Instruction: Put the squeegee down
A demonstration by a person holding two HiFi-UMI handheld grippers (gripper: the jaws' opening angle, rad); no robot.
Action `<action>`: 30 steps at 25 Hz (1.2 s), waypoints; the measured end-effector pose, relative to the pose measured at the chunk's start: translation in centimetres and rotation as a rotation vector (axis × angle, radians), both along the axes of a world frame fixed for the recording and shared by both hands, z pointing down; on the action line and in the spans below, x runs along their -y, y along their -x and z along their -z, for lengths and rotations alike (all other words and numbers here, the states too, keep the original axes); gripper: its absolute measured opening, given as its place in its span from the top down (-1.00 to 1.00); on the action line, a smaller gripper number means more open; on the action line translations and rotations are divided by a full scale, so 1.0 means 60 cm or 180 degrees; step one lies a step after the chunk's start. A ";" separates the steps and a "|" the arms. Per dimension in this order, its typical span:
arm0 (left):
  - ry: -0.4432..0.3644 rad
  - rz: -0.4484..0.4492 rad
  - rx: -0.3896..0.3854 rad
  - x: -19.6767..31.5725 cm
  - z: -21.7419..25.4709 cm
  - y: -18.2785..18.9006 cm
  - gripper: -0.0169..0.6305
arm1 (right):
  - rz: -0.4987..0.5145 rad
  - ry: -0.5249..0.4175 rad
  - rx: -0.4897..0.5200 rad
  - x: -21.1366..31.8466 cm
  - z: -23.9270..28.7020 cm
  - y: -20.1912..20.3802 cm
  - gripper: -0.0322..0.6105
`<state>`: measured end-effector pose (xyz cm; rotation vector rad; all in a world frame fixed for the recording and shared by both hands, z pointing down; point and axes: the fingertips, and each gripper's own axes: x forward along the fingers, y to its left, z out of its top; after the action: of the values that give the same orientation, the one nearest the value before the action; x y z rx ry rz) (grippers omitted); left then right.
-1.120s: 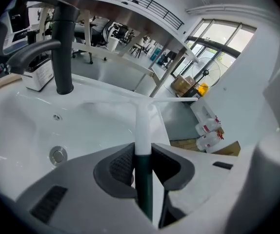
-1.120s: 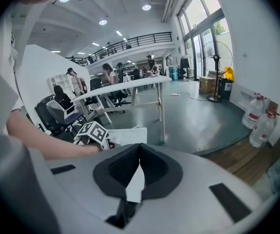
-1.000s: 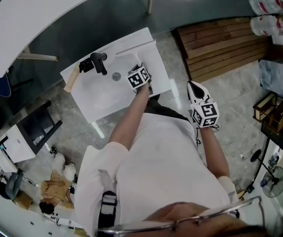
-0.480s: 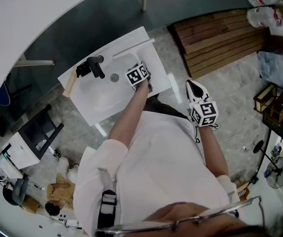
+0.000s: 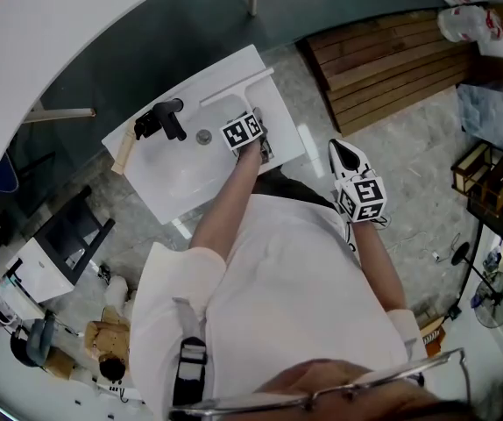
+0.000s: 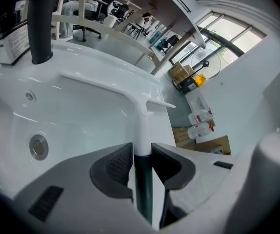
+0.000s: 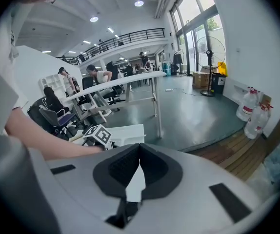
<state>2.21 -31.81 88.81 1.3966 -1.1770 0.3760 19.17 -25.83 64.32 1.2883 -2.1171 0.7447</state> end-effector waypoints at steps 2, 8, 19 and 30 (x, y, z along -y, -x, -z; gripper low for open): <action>-0.0020 -0.0083 0.0030 0.000 0.001 0.002 0.52 | 0.0003 0.0006 0.0006 0.003 -0.002 0.003 0.88; -0.0135 -0.0302 0.0081 -0.004 0.014 0.012 0.40 | 0.0082 0.0004 0.0023 0.008 -0.001 0.021 0.88; -0.0432 -0.0657 0.0071 -0.016 0.064 0.037 0.40 | 0.0134 -0.0031 0.0008 0.005 -0.006 0.048 0.88; -0.0885 -0.0869 0.0173 -0.047 0.132 0.083 0.40 | 0.0227 -0.0173 0.0031 -0.010 0.011 0.086 0.88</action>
<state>-2.77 -28.98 80.91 1.8083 -1.1145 0.4564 14.02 -25.22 63.65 1.2325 -2.1927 0.6689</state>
